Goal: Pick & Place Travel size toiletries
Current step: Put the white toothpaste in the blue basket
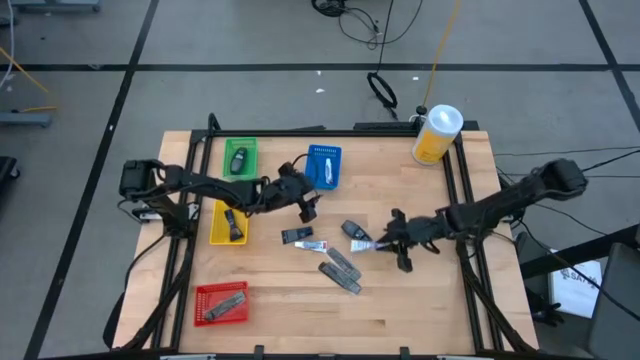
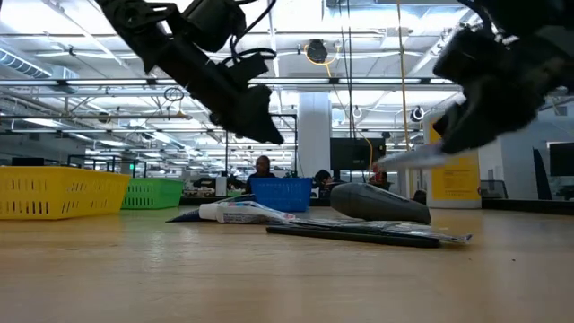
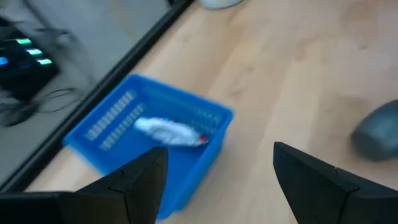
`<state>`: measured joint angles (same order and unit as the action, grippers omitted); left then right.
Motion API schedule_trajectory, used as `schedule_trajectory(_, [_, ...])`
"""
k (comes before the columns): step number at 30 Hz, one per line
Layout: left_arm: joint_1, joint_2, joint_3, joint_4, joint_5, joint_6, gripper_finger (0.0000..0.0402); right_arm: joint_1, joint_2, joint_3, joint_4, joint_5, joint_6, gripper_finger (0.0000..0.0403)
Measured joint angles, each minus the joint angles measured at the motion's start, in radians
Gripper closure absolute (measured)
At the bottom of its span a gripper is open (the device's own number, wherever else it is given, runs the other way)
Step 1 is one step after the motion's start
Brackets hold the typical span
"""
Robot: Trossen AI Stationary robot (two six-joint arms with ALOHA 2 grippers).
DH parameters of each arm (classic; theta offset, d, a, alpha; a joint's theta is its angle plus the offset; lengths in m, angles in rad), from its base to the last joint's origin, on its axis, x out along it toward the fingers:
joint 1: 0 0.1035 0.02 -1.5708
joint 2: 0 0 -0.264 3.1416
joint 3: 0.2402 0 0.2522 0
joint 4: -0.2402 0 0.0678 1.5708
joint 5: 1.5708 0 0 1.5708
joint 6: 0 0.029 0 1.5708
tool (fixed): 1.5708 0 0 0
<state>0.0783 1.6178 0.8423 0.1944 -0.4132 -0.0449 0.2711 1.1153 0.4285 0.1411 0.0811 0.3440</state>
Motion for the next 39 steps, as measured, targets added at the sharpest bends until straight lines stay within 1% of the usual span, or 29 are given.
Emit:
schedule_trajectory(2, [-0.022,-0.001,-0.025,0.003,-0.095,-0.024,0.0119,-0.057,-0.029,0.057,-0.079,0.020,-0.055,0.0340])
schedule_trajectory(5, [-0.051,-0.010,-0.074,0.012,-0.242,-0.072,0.0119,-0.193,-0.026,0.148,-0.146,0.022,-0.137,0.0334])
schedule_trajectory(7, [-0.056,-0.017,-0.093,0.019,-0.323,-0.089,0.0119,-0.289,0.005,0.211,-0.175,0.020,-0.175,0.0339])
schedule_trajectory(10, [-0.051,-0.062,-0.109,0.016,-0.400,-0.096,0.0119,-0.419,0.081,0.298,-0.184,0.004,-0.202,0.0346])
schedule_trajectory(12, [-0.044,-0.095,-0.117,0.009,-0.408,-0.097,0.0119,-0.487,0.158,0.364,-0.190,-0.031,-0.211,0.0346])
schedule_trajectory(15, [-0.033,-0.124,-0.120,-0.010,-0.415,-0.102,0.0119,-0.538,0.294,0.495,-0.269,-0.024,-0.214,0.0341])
schedule_trajectory(20, [-0.020,-0.144,-0.120,-0.072,-0.427,-0.139,0.0119,-0.573,0.508,0.743,-0.442,0.051,-0.209,0.0341])
schedule_trajectory(24, [-0.017,-0.144,-0.121,-0.109,-0.432,-0.175,0.0119,-0.600,0.635,0.887,-0.500,0.052,-0.169,0.0338])
schedule_trajectory(29, [-0.017,-0.144,-0.121,-0.133,-0.449,-0.186,0.0119,-0.626,0.729,0.955,-0.495,0.049,-0.091,0.0335])
schedule_trajectory(35, [-0.018,-0.144,-0.121,-0.150,-0.450,-0.201,0.0119,-0.634,0.786,0.958,-0.406,0.045,-0.022,0.0333])
schedule_trajectory(39, [-0.023,-0.144,-0.121,-0.155,-0.450,-0.201,0.0119,-0.637,0.814,0.958,-0.366,0.020,0.005,0.0333])
